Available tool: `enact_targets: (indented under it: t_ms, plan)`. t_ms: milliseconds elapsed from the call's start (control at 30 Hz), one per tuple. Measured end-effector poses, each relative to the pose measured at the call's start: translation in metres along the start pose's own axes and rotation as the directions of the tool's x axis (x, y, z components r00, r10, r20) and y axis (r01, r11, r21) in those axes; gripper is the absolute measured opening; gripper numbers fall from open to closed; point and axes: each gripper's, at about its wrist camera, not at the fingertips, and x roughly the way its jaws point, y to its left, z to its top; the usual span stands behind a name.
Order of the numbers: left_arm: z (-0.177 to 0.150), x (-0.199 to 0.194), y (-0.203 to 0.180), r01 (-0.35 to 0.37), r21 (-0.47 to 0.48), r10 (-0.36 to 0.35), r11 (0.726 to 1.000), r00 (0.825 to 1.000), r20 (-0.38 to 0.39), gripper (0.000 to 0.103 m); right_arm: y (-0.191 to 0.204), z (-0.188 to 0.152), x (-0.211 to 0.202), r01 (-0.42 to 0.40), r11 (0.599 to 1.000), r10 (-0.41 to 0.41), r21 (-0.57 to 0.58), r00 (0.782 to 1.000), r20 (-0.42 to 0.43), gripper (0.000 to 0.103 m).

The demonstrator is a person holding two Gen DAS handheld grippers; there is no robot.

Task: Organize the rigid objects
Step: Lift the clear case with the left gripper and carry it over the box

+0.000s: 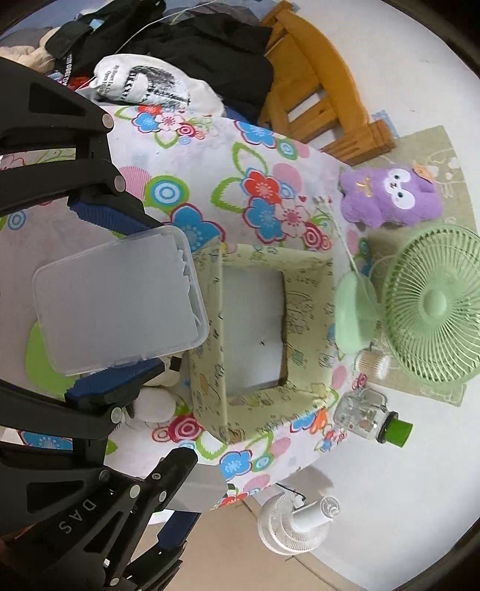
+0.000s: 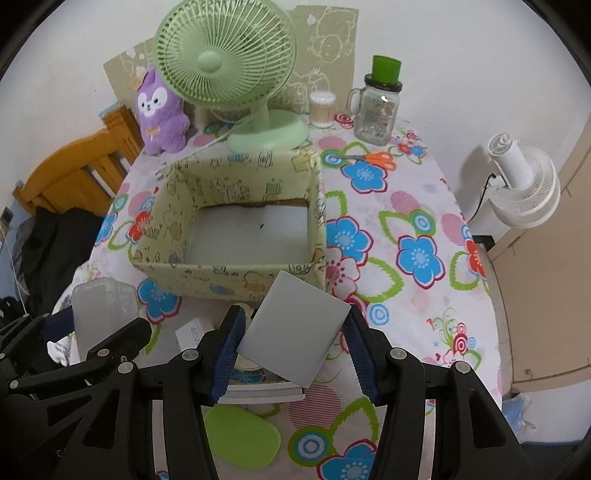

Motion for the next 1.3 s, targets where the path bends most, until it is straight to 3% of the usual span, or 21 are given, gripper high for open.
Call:
enact_targets:
  t_ms: [467,1033,1200,1300]
  plan:
    - [0.017,-0.013,-0.008,0.011,0.042,-0.012,0.999,0.999,0.038,0.066,-0.008,0.015,-0.017,0.007,1.0,-0.008,0.018,1.0,0.029,0.057]
    - [0.056,0.005,-0.014,0.008,0.085,-0.012,0.996,0.999,0.05,0.066,-0.016,0.052,0.007,-0.006,1.0,0.006,0.014,1.0,0.01,0.057]
    - [0.067,0.014,-0.008,0.065,0.067,-0.066,0.996,0.998,0.021,0.066,-0.016,0.062,0.015,-0.006,1.0,0.006,0.018,1.0,0.012,0.057]
    - [0.072,0.019,-0.008,0.042,0.088,-0.045,0.995,0.999,0.028,0.066,-0.014,0.07,0.022,-0.01,1.0,0.01,0.018,1.0,0.011,0.057]
